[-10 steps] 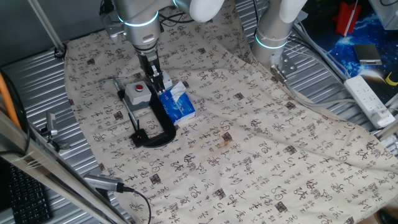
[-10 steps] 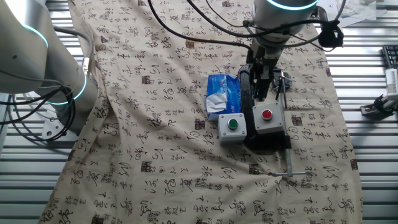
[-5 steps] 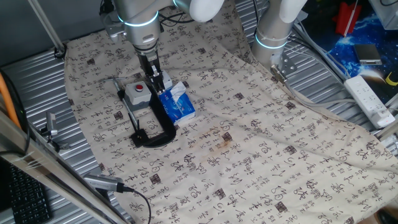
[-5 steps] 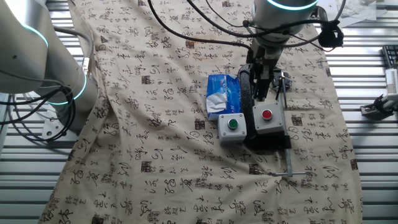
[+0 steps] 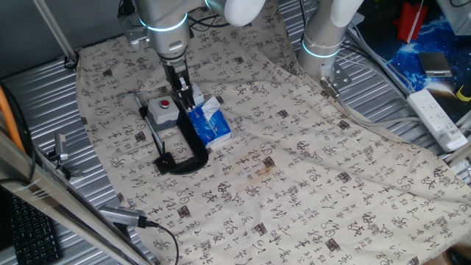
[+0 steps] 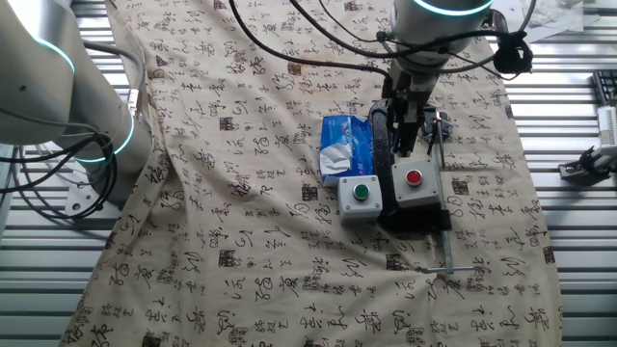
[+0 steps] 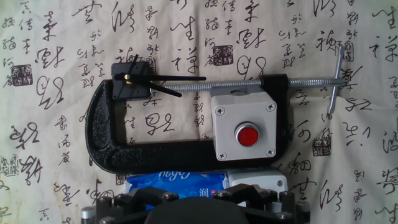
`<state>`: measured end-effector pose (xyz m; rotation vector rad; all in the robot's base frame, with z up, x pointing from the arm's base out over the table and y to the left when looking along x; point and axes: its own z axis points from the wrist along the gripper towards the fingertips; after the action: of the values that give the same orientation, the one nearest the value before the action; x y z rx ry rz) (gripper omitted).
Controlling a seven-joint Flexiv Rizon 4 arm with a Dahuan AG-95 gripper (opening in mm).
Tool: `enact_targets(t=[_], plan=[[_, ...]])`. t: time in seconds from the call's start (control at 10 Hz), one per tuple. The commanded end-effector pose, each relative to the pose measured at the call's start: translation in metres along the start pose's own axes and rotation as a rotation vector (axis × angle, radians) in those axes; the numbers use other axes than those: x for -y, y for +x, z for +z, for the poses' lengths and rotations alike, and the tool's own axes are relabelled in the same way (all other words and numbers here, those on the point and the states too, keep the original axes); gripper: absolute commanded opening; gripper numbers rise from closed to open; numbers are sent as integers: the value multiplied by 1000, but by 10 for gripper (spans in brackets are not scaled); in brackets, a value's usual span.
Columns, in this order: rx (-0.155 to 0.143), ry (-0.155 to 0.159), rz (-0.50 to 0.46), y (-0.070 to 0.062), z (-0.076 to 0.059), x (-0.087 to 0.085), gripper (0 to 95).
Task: Turn the hands of a clock
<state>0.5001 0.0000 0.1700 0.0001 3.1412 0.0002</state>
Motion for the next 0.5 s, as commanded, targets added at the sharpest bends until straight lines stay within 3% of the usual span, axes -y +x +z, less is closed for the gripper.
enact_targets(t=[0.1, 0.5], plan=[[56, 1, -55, 0, 0, 0, 0], [53, 4, -50, 1, -2, -1, 0]])
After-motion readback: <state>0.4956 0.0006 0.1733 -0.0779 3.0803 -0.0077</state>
